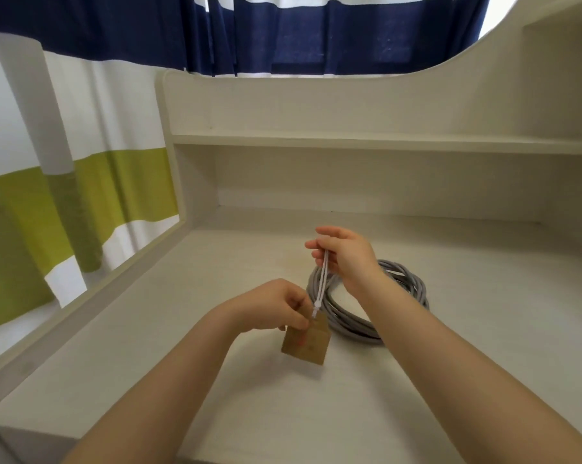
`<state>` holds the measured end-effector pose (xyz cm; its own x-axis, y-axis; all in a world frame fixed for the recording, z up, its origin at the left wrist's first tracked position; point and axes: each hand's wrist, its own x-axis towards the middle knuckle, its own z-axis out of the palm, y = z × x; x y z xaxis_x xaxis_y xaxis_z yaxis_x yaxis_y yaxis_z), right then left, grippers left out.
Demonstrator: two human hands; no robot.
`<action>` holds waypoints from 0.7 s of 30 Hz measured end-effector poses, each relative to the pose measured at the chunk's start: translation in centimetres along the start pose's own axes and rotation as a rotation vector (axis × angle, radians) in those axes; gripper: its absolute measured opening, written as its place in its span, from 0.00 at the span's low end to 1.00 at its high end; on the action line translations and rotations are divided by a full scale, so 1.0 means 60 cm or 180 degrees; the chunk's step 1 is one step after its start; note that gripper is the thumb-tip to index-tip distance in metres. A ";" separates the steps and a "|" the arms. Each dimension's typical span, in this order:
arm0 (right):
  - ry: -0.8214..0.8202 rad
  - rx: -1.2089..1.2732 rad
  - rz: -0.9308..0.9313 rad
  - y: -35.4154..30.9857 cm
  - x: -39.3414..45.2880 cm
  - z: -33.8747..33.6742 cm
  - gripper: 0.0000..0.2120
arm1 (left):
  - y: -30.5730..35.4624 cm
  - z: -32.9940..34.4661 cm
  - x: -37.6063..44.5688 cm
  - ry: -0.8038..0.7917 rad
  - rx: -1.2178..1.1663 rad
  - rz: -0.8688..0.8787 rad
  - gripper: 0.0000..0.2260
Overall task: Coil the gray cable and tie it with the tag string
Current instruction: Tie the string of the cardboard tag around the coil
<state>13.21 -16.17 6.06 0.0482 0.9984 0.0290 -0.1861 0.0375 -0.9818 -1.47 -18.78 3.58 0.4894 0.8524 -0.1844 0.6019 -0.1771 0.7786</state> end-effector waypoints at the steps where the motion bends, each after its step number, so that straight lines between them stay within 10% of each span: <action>1: 0.0037 -0.0038 -0.0032 -0.003 -0.004 -0.011 0.08 | 0.007 0.010 0.005 -0.0004 -0.0047 0.0011 0.11; 8: 0.0240 -0.0346 -0.0144 0.009 -0.028 -0.058 0.06 | 0.054 0.080 0.041 0.0252 -0.0800 0.0134 0.06; 14: -0.0101 -0.3485 -0.0746 0.040 -0.039 -0.117 0.21 | 0.057 0.108 0.046 0.0401 -0.1105 -0.0347 0.07; 21: -0.1239 -0.4869 -0.0330 0.049 -0.068 -0.158 0.36 | 0.051 0.114 0.037 0.0425 -0.1005 -0.0856 0.06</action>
<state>21.79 -20.51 1.27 -0.2919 0.9525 -0.0865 0.9384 0.2677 -0.2186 5.79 -20.77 1.49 0.2431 0.9074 -0.3429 0.4641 0.2016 0.8625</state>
